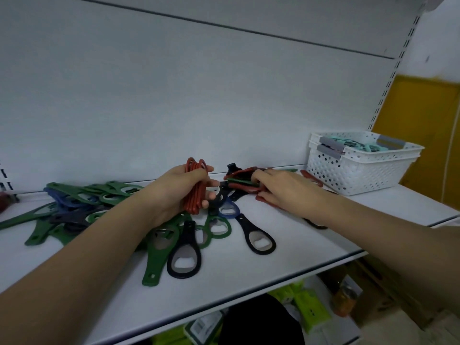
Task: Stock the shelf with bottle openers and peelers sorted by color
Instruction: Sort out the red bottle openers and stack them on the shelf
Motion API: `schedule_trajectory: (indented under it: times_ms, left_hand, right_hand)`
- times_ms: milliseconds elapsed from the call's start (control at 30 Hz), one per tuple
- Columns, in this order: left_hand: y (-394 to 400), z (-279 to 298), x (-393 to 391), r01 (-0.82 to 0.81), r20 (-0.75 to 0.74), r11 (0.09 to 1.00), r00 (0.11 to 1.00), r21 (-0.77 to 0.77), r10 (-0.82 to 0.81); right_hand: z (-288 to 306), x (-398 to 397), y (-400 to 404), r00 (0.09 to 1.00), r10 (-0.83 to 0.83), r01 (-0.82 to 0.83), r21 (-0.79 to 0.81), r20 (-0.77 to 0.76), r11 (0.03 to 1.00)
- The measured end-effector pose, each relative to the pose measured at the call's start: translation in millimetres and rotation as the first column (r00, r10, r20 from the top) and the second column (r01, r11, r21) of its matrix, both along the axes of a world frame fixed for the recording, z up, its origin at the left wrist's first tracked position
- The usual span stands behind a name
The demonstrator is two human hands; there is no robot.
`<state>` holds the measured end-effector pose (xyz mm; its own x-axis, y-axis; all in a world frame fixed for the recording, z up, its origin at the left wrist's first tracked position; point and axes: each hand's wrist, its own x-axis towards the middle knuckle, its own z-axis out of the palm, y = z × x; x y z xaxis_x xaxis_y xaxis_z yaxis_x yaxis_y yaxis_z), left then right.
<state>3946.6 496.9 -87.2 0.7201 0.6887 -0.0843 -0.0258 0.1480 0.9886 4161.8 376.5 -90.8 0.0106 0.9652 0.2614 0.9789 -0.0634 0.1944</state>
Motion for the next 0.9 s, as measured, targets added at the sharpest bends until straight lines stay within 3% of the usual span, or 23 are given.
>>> schedule_trajectory:
  times_ms: [167,267,367,467,533,600,667,700,733,800,833,900]
  left_hand:
    - [0,1,-1,-0.012,-0.013,1.0,1.0,0.001,0.012]
    - [-6,3,-1,0.009,-0.017,1.0,1.0,-0.018,-0.009]
    - [-12,5,-1,0.082,-0.011,0.99,0.996,-0.119,-0.083]
    - [-17,7,-3,0.2,-0.043,0.965,0.977,-0.171,-0.21]
    - [-20,7,-5,0.272,-0.04,0.951,0.959,-0.146,-0.28]
    - [-22,9,-7,0.306,-0.005,0.946,0.951,-0.108,-0.308]
    - [-21,10,-8,0.299,0.004,0.953,0.954,-0.057,-0.299]
    - [-19,9,-8,0.284,0.004,0.958,0.959,-0.042,-0.284]
    - [-16,7,-8,0.273,0.007,0.961,0.962,-0.034,-0.273]
    - [-13,3,-7,0.285,0.009,0.958,0.958,-0.002,-0.285]
    - [-12,2,-7,0.296,0.003,0.955,0.955,0.025,-0.296]
    - [-12,-1,-8,0.326,-0.011,0.942,0.945,0.074,-0.326]
  right_hand:
    - [-8,15,-6,0.997,0.061,-0.058,0.063,-0.052,0.996]
    - [-5,13,-8,0.973,0.13,-0.091,0.198,-0.193,0.976]
    - [14,-6,-5,0.912,0.258,-0.164,0.293,-0.319,0.942]
    - [32,-27,3,0.867,0.312,-0.223,0.258,-0.388,0.94]
    - [38,-40,7,0.784,0.266,-0.163,0.228,-0.561,0.96]
    - [38,-49,9,0.605,0.228,-0.108,0.205,-0.763,0.973]
    - [37,-50,7,0.504,0.222,-0.06,0.222,-0.835,0.973]
    - [36,-47,5,0.515,0.202,-0.018,0.226,-0.833,0.974]
    - [37,-43,1,0.611,0.143,0.038,0.209,-0.779,0.977]
    - [39,-31,-8,0.855,-0.084,0.146,0.081,-0.512,0.986]
    - [38,-25,-12,0.903,-0.201,0.203,-0.034,-0.38,0.979]
    - [31,-21,-18,0.914,-0.346,0.291,-0.256,-0.209,0.922]
